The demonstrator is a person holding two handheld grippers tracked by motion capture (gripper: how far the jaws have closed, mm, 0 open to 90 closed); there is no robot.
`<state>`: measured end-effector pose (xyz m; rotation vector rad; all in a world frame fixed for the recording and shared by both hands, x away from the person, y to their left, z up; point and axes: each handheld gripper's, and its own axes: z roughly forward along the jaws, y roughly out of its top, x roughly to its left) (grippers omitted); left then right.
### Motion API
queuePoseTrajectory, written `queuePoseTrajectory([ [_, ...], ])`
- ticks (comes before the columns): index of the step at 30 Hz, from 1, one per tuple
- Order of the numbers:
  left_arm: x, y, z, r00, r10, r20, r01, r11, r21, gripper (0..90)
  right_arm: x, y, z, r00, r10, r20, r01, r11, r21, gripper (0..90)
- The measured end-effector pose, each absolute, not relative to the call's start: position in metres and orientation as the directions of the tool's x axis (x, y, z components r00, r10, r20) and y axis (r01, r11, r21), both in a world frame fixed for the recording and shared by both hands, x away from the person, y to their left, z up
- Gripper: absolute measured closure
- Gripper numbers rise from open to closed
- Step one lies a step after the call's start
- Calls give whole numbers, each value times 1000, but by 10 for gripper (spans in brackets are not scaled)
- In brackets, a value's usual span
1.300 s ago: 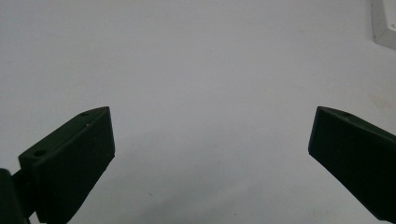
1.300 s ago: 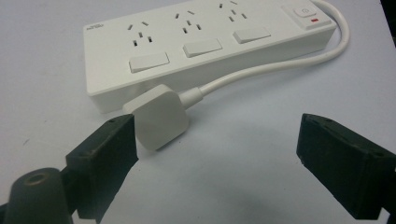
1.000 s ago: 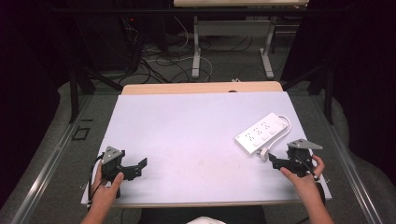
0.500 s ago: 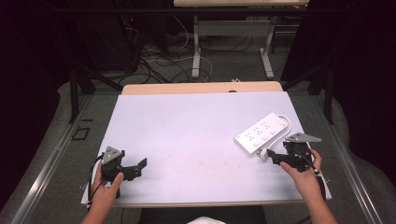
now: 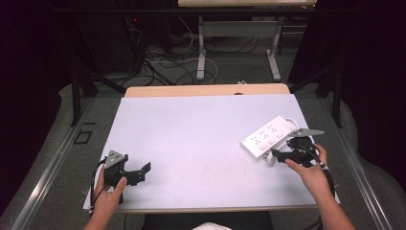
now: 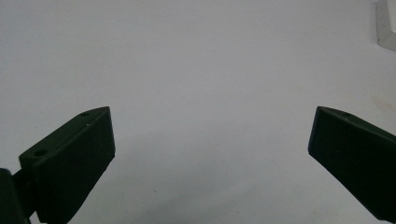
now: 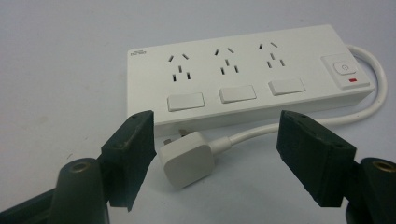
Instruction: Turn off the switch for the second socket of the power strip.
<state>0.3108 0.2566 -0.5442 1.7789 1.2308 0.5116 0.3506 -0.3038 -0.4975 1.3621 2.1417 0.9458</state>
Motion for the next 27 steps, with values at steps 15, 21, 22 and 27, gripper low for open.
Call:
queuePoseTrajectory([
  [15,311,256,-545,426,893,-147,536,-118,836,8,367,-301,-479,-439,898,-8,624,312,716,349],
  [21,311,256,-545,429,891,-148,537,-120,835,8,373,-301,-475,-448,894,-5,633,321,704,384],
  [22,311,256,-545,429,891,-148,537,-120,835,8,374,-300,-474,-452,892,-3,633,323,703,386],
  [27,311,256,-545,430,891,-148,538,-121,834,8,378,-299,-472,-457,889,-18,635,341,693,415],
])
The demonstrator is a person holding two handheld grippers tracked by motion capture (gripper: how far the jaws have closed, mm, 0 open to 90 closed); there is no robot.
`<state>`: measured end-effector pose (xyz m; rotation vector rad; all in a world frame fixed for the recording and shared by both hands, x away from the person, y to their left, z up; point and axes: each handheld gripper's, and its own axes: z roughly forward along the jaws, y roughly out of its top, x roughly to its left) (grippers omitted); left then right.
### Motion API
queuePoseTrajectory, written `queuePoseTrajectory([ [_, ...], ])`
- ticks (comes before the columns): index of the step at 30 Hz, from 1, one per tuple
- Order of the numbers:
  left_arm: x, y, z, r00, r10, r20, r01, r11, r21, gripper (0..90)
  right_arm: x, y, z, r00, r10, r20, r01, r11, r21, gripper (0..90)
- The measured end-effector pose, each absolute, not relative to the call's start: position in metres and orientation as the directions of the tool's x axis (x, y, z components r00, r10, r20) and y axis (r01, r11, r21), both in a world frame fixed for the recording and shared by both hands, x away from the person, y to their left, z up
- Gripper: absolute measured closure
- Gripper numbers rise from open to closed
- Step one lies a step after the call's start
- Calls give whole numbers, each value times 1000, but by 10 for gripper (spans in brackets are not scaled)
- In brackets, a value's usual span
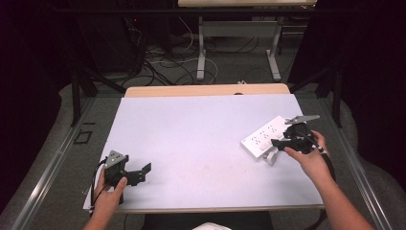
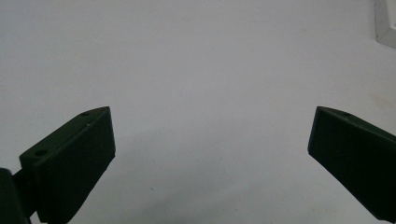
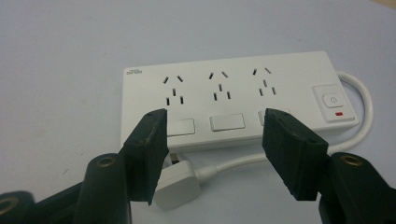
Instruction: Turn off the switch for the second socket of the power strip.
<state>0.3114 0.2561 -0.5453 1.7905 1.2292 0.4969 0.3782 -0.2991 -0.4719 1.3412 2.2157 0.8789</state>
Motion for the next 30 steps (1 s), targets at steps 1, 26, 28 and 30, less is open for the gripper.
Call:
queuePoseTrajectory([
  [1,311,256,-545,430,891,-147,537,-121,835,8,379,-299,-472,-459,888,-21,634,344,693,425],
  [26,312,256,-546,435,888,-149,540,-125,832,11,412,-294,-466,-461,887,-18,676,364,641,422],
  [28,312,256,-546,435,888,-148,540,-126,832,11,414,-294,-467,-456,890,-17,683,362,635,425],
  [30,312,256,-546,435,888,-149,540,-125,832,11,416,-294,-467,-458,889,-24,683,369,631,429],
])
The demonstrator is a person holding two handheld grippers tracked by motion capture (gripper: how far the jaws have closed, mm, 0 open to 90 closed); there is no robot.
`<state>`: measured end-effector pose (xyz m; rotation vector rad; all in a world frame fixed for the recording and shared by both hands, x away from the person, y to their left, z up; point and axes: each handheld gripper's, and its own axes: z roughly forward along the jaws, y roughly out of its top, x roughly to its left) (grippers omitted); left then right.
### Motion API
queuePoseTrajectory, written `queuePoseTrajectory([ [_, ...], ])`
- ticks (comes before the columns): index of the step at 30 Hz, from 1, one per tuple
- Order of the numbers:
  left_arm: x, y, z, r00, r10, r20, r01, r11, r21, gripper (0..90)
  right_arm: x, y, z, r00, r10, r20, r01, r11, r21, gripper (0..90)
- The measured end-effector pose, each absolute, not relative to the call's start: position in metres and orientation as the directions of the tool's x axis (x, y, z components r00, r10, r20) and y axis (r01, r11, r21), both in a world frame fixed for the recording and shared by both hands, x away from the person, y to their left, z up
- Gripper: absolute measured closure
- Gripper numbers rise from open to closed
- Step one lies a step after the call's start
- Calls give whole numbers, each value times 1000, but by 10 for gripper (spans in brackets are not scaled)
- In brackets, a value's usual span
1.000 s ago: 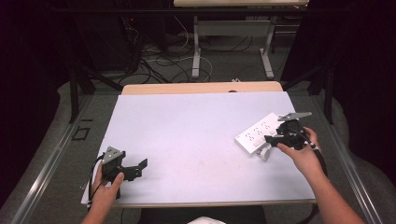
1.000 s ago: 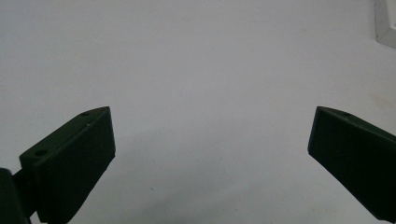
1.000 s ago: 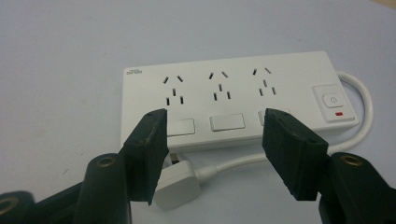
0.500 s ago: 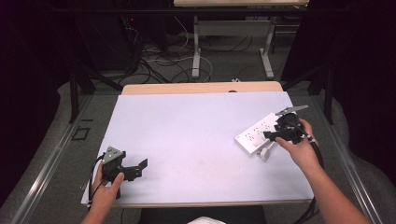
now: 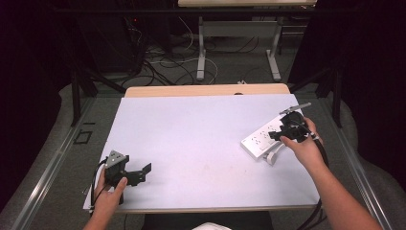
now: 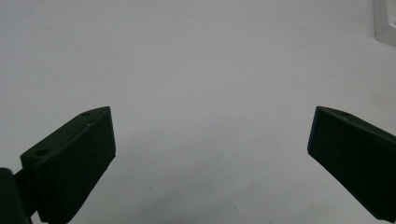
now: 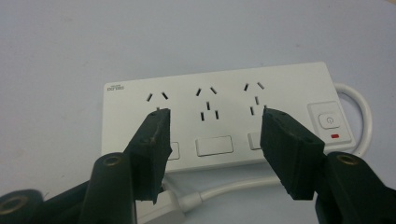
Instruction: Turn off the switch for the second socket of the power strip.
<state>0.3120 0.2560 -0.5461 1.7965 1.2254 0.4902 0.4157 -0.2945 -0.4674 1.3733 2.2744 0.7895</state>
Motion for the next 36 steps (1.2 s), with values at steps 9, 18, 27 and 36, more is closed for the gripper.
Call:
queuePoseTrajectory([
  [9,312,256,-546,435,888,-147,541,-127,831,11,422,-294,-471,-447,894,-17,706,364,608,471],
  [18,312,256,-546,435,888,-150,545,-127,829,12,428,-294,-474,-430,903,-9,731,354,584,508],
  [27,312,256,-547,436,887,-150,547,-129,827,12,435,-294,-480,-395,919,-3,762,330,557,570],
  [36,313,256,-547,436,887,-151,548,-128,827,13,440,-294,-483,-376,926,32,797,305,520,654],
])
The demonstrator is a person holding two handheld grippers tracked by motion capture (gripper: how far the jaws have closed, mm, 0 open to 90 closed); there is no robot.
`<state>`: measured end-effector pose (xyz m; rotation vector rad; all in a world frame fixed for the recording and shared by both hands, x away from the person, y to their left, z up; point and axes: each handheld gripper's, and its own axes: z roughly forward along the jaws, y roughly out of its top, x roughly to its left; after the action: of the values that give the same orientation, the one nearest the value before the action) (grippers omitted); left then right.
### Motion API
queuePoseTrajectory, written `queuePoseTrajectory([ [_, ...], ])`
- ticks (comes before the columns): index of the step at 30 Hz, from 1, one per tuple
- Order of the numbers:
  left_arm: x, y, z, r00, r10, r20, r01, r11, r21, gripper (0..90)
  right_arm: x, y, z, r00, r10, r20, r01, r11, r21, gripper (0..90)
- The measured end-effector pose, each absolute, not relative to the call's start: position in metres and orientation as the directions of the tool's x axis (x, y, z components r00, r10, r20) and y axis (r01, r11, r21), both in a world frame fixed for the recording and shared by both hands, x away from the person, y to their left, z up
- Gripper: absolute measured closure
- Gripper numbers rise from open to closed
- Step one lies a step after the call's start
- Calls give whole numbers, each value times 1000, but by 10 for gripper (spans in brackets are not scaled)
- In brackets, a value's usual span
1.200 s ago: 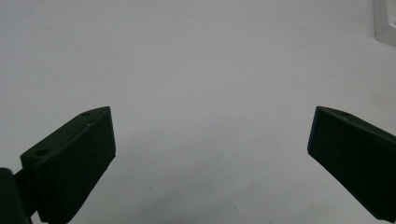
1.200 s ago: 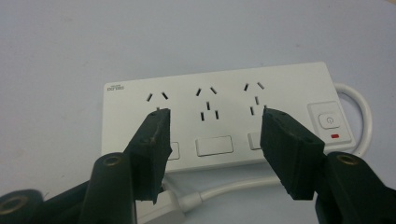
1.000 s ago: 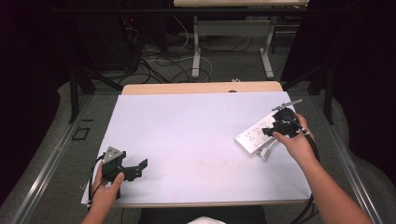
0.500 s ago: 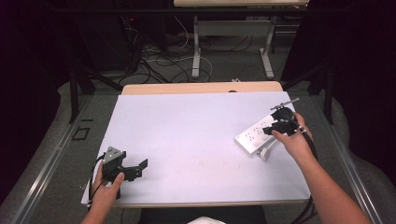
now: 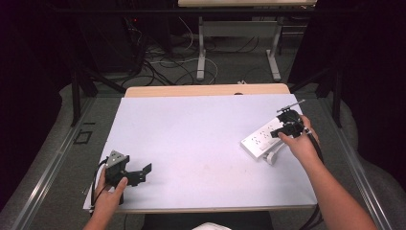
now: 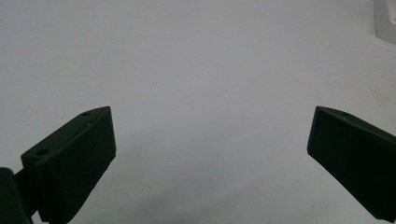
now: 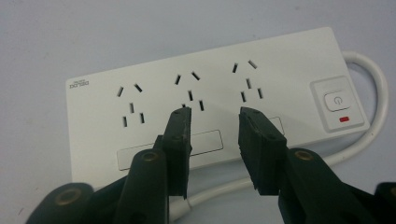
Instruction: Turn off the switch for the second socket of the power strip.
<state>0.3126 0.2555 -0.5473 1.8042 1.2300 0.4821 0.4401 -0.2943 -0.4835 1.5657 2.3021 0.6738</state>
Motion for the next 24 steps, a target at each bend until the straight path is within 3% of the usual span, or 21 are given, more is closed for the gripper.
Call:
queuePoseTrajectory([
  [10,313,255,-547,438,887,-149,547,-131,826,14,441,-285,-490,-353,934,46,829,290,478,755],
  [24,313,256,-548,437,887,-149,550,-133,825,15,441,-278,-499,-357,932,53,845,298,444,820],
])
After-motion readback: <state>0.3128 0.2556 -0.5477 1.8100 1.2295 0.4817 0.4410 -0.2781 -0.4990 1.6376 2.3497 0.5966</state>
